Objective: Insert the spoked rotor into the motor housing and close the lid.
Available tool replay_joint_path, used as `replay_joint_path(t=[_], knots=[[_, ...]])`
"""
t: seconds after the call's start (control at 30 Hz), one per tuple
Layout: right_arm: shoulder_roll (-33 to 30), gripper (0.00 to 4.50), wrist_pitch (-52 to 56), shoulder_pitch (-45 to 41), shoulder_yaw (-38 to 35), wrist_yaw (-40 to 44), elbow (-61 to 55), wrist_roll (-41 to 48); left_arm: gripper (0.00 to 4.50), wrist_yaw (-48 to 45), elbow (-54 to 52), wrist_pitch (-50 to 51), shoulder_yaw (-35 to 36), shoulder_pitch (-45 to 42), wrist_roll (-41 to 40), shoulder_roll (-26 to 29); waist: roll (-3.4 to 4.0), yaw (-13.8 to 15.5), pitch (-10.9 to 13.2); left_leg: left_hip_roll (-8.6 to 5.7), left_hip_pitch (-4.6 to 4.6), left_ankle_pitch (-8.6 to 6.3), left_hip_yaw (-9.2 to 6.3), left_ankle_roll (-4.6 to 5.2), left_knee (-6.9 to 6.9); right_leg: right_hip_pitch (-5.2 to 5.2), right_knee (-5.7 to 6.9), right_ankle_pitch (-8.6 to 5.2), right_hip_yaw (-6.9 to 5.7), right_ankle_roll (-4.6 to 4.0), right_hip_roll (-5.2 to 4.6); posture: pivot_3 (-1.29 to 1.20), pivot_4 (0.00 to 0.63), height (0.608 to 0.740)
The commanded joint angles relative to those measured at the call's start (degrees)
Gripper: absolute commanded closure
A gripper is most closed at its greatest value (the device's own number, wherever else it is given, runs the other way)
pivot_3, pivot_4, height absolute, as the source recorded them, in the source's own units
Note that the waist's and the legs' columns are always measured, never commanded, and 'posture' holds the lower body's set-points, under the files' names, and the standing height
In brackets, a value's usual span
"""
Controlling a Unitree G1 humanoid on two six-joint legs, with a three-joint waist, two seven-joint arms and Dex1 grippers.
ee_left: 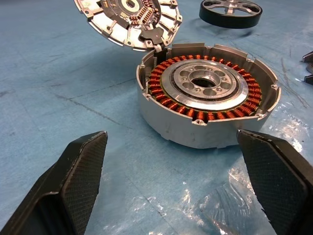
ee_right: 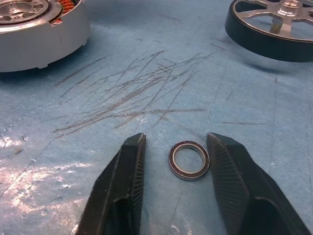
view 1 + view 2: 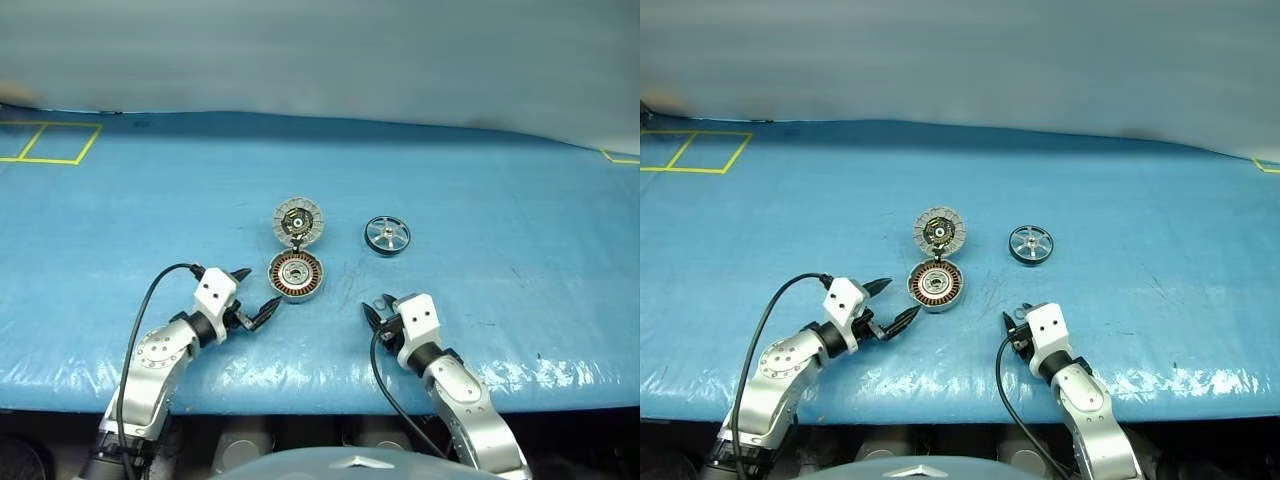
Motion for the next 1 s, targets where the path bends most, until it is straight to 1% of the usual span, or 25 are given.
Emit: replay_joint_path(t=[0.03, 0.07, 0.17, 0.23, 0.37, 0.5, 0.7, 0.87, 1.0], knots=[[-0.27, 3.62, 1.21, 1.99, -1.55, -1.10, 1.67, -0.34, 0.00, 0.70, -2.66, -1.71, 1.00, 0.09, 0.11, -0.41, -0.01, 0.07, -0.02, 0.00, 0.00, 0.00, -0.01, 0.00, 0.00, 0.00, 0.00, 0.00, 0.00, 0.00, -0.01, 0.00, 0.150, 0.740], [-0.41, 3.84, 1.38, 2.19, -1.70, -1.03, 1.26, -0.20, 0.00, 0.96, -2.64, -1.87, 1.03, 0.16, 0.25, -0.44, 0.00, 0.11, -0.02, 0.00, 0.00, 0.00, -0.02, 0.00, 0.00, 0.00, 0.00, 0.00, 0.00, 0.00, -0.03, 0.00, 0.150, 0.740], [-1.83, 3.84, 2.25, 3.02, -1.43, 0.15, -1.38, -0.05, 0.00, 1.42, -2.51, -2.13, 1.30, 0.56, -0.01, -0.76, 0.03, 0.24, -0.04, 0.00, -0.01, 0.00, -0.04, 0.00, 0.00, 0.01, -0.01, 0.00, 0.01, -0.01, -0.12, 0.00, 0.150, 0.740], [-3.49, 3.84, 3.26, 2.37, 0.04, 2.17, -5.82, 0.11, 0.00, 2.42, -2.01, -3.66, 1.73, 0.92, 0.46, -1.53, 0.04, 0.30, -0.03, 0.00, -0.02, -0.02, -0.03, 0.03, 0.00, 0.00, -0.02, 0.00, 0.00, -0.01, -0.12, 0.00, 0.150, 0.740], [-4.47, 3.84, 5.63, -1.98, 2.19, 3.08, -10.58, -0.77, 0.00, 2.34, -0.82, -6.63, 1.66, 1.22, 1.11, -2.34, 0.13, 0.29, 0.03, 0.02, -0.10, -0.01, -0.01, 0.02, 0.02, 0.01, 0.00, 0.02, 0.00, -0.04, -0.10, 0.00, 0.150, 0.740], [-2.11, 3.84, 9.10, -9.11, 5.10, 2.37, -11.87, -1.41, 0.00, 1.55, -0.60, -7.61, 1.36, 2.04, 0.71, -2.71, 0.18, 0.06, 0.06, 0.05, -0.11, 0.02, 0.06, -0.01, 0.03, 0.02, 0.05, 0.08, -0.02, -0.11, 0.12, 0.00, 0.150, 0.740], [2.01, 3.84, 16.36, -16.05, 9.08, 1.16, -10.92, -2.07, 0.00, -0.83, -1.21, -7.25, 1.26, 3.63, -0.63, -2.32, 0.18, 0.17, 0.06, 0.03, -0.21, -0.02, 0.07, 0.05, 0.00, -0.01, 0.01, 0.08, -0.06, -0.11, 0.12, 0.00, 0.150, 0.740], [4.21, 3.84, 17.10, -21.27, 12.97, 1.14, -5.83, -3.86, 0.00, -1.60, -0.98, -7.24, 0.89, 4.08, 0.17, -2.11, 0.21, -0.11, 0.08, 0.03, -0.21, -0.02, 0.11, 0.05, 0.02, -0.01, 0.00, 0.09, -0.06, -0.10, 0.13, 0.00, 0.150, 0.740], [6.66, 3.84, 16.01, -24.23, 13.56, 0.00, -1.04, -4.58, 0.00, -1.30, -0.77, -7.35, 0.85, 3.92, 0.62, -2.19, 0.22, -0.35, 0.09, 0.04, -0.19, -0.01, 0.10, 0.03, 0.02, -0.01, 0.03, 0.09, -0.07, -0.09, 0.15, 0.00, 0.150, 0.740]])
